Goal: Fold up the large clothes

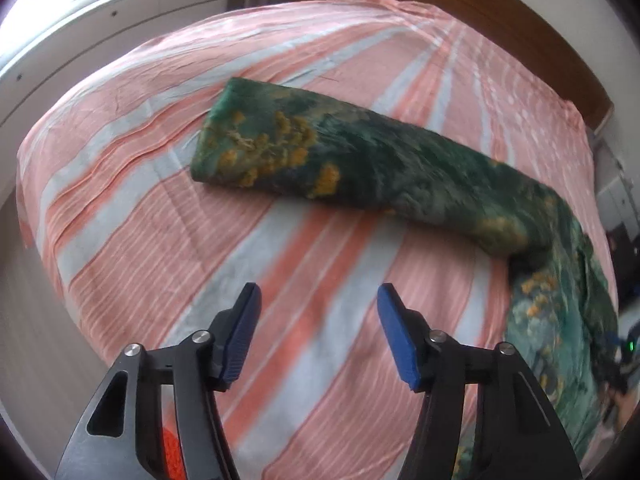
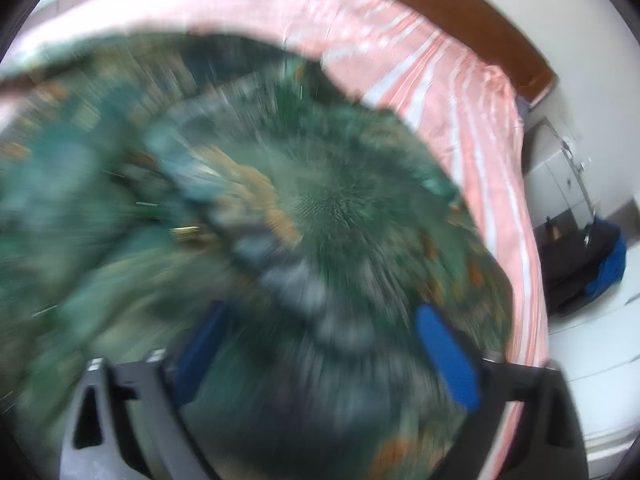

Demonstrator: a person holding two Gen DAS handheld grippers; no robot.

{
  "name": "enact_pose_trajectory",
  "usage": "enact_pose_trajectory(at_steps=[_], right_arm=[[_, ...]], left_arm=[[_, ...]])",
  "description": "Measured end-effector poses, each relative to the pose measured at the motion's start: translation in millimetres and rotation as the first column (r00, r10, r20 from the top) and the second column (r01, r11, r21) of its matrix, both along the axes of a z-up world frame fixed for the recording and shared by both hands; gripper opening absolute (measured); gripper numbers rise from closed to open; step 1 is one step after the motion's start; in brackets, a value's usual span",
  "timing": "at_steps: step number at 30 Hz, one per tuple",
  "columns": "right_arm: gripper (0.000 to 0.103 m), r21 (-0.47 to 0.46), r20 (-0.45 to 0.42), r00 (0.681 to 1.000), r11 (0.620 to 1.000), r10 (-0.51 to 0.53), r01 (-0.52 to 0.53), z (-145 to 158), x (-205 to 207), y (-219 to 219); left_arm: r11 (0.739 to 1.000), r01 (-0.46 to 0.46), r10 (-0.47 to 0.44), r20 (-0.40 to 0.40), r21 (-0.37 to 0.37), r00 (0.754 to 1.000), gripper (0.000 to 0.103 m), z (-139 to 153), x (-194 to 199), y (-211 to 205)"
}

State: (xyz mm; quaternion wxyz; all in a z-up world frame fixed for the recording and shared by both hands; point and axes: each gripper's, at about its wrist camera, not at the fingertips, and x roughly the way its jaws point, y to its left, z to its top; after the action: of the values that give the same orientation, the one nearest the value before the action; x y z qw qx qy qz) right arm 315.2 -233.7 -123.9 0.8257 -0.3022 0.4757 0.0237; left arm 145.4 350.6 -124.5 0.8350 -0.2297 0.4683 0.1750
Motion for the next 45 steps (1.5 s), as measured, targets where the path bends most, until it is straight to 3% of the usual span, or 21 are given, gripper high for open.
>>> enact_pose_trajectory(at_steps=[2, 3, 4, 8, 12, 13, 14, 15, 16, 18, 20, 21, 24, 26, 30, 33, 36, 38, 40, 43, 45], right_arm=[[0.051, -0.057, 0.003, 1.0, 0.998, -0.024, 0.024, -14, 22, -1], [0.028, -0.025, 0.018, 0.998, 0.998, -0.053, 0.054, -7, 26, -5], [0.017, 0.055, 0.053, 0.993, 0.993, -0.109, 0.106, 9, 26, -16], [0.016, 0.28, 0.192, 0.922, 0.919, -0.335, 0.276, 81, -1, -94], [0.016, 0.432, 0.216, 0.755, 0.754, -0.62, 0.495, 124, -61, -225], [0.016, 0.449, 0.19, 0.69, 0.687, -0.699, 0.572, 122, -81, -265], [0.018, 0.451, 0.169, 0.637, 0.633, -0.752, 0.629, 119, -95, -292], [0.032, 0.455, 0.132, 0.565, 0.557, -0.814, 0.695, 107, -116, -325], [0.068, 0.449, 0.074, 0.484, 0.463, -0.872, 0.765, 90, -138, -357], [0.102, 0.471, -0.046, 0.366, 0.303, -0.93, 0.828, 55, -179, -401], [0.102, 0.49, -0.102, 0.29, 0.206, -0.952, 0.847, 30, -214, -416], [0.101, 0.487, -0.097, 0.272, 0.193, -0.957, 0.852, 24, -226, -414], [0.101, 0.572, -0.043, 0.328, 0.246, -0.944, 0.783, 26, -255, -389], [0.101, 0.604, 0.03, 0.392, 0.329, -0.92, 0.726, 37, -268, -358], [0.101, 0.637, 0.122, 0.57, 0.504, -0.813, 0.583, 53, -272, -278], [0.101, 0.645, 0.144, 0.66, 0.576, -0.737, 0.503, 55, -271, -226], [0.101, 0.642, 0.179, 0.718, 0.633, -0.672, 0.432, 54, -282, -176], [0.101, 0.632, 0.195, 0.745, 0.663, -0.637, 0.401, 55, -281, -148], [0.101, 0.633, 0.184, 0.772, 0.674, -0.608, 0.38, 51, -274, -129], [0.101, 0.637, 0.162, 0.802, 0.682, -0.575, 0.36, 39, -264, -113], [0.101, 0.629, 0.163, 0.813, 0.694, -0.558, 0.35, 35, -263, -105]], left_arm=[[0.996, 0.078, -0.078, -0.017, 0.038, 0.997, 0.065, 6, -8, -26], [0.991, 0.119, -0.118, -0.025, 0.061, 0.993, 0.066, 9, -13, -40], [0.984, 0.159, -0.157, -0.031, 0.083, 0.987, 0.066, 12, -13, -50], [0.952, 0.268, -0.265, -0.035, 0.149, 0.964, 0.07, 28, -34, -82], [0.931, 0.324, -0.323, -0.032, 0.166, 0.946, 0.072, 37, -51, -107], [0.929, 0.33, -0.329, -0.035, 0.168, 0.944, 0.072, 35, -52, -111], [0.927, 0.338, -0.336, -0.037, 0.165, 0.941, 0.072, 34, -51, -115], [0.925, 0.346, -0.344, -0.038, 0.159, 0.938, 0.072, 34, -49, -117], [0.922, 0.354, -0.352, -0.039, 0.157, 0.935, 0.072, 33, -46, -121], [0.914, 0.37, -0.368, -0.046, 0.166, 0.929, 0.073, 37, -39, -126], [0.904, 0.389, -0.387, -0.045, 0.179, 0.921, 0.074, 46, -27, -130], [0.896, 0.402, -0.403, -0.034, 0.187, 0.914, 0.075, 53, -16, -132], [0.875, 0.443, -0.455, 0.018, 0.195, 0.89, 0.093, 77, 29, -139], [0.859, 0.487, -0.499, 0.042, 0.159, 0.866, 0.098, 85, 69, -145], [0.861, 0.491, -0.498, 0.022, 0.129, 0.867, 0.098, 82, 166, -161], [0.869, 0.494, -0.494, -0.001, 0.029, 0.87, 0.097, 67, 238, -178], [0.841, 0.53, -0.533, 0.004, -0.109, 0.846, 0.097, 50, 291, -208], [0.802, 0.592, -0.594, -0.005, -0.075, 0.804, 0.097, 46, 318, -235], [0.744, 0.668, -0.667, -0.019, 0.033, 0.744, 0.098, 45, 333, -258], [0.62, 0.784, -0.778, -0.099, 0.042, 0.621, 0.098, 28, 352, -274], [0.558, 0.828, -0.812, -0.166, 0.063, 0.56, 0.098, 13, 355, -275]])
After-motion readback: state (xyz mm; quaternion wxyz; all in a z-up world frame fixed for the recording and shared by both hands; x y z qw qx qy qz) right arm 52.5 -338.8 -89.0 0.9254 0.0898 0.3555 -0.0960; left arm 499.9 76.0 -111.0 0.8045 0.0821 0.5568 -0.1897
